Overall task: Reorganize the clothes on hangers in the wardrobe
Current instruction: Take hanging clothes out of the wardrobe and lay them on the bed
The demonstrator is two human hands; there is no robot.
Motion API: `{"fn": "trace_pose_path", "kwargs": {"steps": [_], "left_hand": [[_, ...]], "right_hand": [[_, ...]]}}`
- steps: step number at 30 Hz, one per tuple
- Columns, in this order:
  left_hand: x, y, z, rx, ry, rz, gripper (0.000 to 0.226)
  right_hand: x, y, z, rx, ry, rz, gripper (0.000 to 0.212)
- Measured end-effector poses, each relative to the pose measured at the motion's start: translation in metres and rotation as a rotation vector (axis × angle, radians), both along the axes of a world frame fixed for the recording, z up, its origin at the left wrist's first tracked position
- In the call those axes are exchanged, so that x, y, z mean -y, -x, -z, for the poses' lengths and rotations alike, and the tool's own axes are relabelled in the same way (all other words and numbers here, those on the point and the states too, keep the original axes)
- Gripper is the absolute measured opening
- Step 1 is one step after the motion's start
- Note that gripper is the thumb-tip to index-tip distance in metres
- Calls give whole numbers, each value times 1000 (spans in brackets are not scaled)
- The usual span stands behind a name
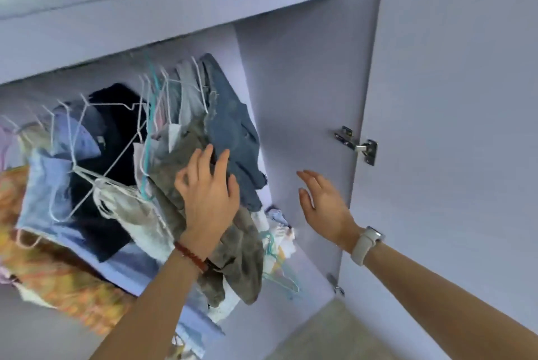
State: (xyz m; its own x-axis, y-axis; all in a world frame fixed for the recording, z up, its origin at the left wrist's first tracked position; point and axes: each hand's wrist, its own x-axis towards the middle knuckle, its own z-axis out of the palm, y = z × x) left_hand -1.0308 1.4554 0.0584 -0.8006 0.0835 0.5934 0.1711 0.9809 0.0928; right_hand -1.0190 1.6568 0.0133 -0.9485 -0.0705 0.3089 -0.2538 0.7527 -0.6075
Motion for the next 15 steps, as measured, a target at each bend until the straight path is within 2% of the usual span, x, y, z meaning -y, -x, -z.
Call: {"fn": "trace_pose_path", "kwargs": {"steps": [6, 9, 13, 15], "left_hand": [[52, 36, -31, 17, 22, -321, 57], [70, 45, -34, 88, -71, -418, 66], [80, 53, -31, 117, -96, -400, 66], [78, 53, -31, 105, -116, -393, 65]], "right_hand": [[80, 99, -51, 35, 146, -202, 35], [115, 140, -74, 41, 172, -253, 37], [148, 178, -89, 126, 15, -220, 59], [157, 189, -88, 152, -116, -206, 60]]}}
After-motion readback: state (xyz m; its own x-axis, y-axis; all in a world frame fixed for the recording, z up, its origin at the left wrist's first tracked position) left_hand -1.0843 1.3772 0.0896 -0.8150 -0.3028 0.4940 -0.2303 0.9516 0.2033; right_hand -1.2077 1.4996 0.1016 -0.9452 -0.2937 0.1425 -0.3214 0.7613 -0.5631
